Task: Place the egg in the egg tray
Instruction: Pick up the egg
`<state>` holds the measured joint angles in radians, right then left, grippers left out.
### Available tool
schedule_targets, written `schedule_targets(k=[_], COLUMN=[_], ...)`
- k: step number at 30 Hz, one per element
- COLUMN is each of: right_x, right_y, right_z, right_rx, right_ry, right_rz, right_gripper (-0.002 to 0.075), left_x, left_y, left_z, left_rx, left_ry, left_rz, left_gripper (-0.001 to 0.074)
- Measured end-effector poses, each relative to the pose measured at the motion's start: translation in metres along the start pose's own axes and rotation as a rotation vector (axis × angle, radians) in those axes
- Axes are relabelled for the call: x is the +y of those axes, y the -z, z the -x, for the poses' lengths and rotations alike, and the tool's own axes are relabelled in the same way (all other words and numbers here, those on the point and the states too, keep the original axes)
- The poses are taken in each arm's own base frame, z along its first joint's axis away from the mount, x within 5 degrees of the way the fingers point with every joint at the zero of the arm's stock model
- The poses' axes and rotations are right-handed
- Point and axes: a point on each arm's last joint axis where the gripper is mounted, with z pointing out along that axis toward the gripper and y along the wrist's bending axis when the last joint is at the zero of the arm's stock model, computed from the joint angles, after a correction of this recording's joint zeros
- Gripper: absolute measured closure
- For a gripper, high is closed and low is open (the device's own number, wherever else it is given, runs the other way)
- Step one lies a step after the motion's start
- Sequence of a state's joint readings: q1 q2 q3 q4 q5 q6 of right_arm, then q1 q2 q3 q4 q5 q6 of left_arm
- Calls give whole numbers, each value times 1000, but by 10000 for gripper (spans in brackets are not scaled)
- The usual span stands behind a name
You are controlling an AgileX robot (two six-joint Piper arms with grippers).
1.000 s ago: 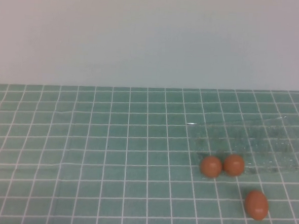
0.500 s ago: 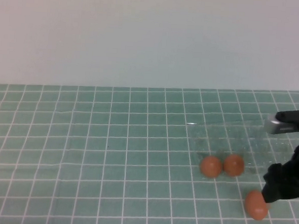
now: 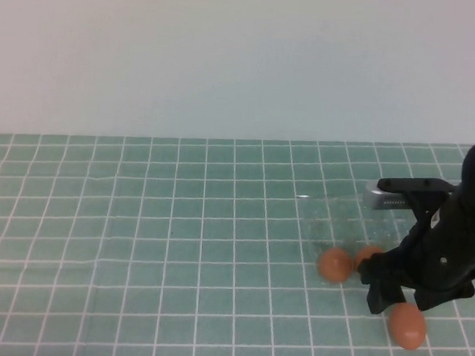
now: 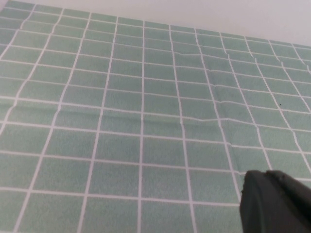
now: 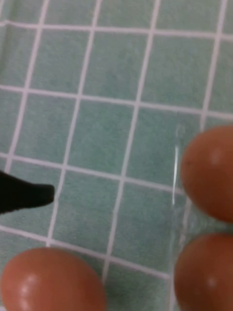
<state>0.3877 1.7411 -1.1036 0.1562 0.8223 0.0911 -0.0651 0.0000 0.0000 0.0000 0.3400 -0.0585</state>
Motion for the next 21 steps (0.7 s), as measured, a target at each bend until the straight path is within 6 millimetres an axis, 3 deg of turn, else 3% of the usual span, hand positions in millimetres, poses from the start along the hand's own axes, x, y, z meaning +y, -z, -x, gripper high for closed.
schedule_targets(k=[14, 21], right_x=[-8, -10], right_y=[-34, -41], right_z=[5, 6], right_rx=[91, 100], right_ry=[-114, -103], right_rz=[-75, -93], right_gripper=[206, 367], left_x=[0, 0], left_y=[0, 0], left_z=[0, 0], left_rx=[0, 0], left_ry=[0, 0], left_rz=[0, 0], left_gripper=[739, 739])
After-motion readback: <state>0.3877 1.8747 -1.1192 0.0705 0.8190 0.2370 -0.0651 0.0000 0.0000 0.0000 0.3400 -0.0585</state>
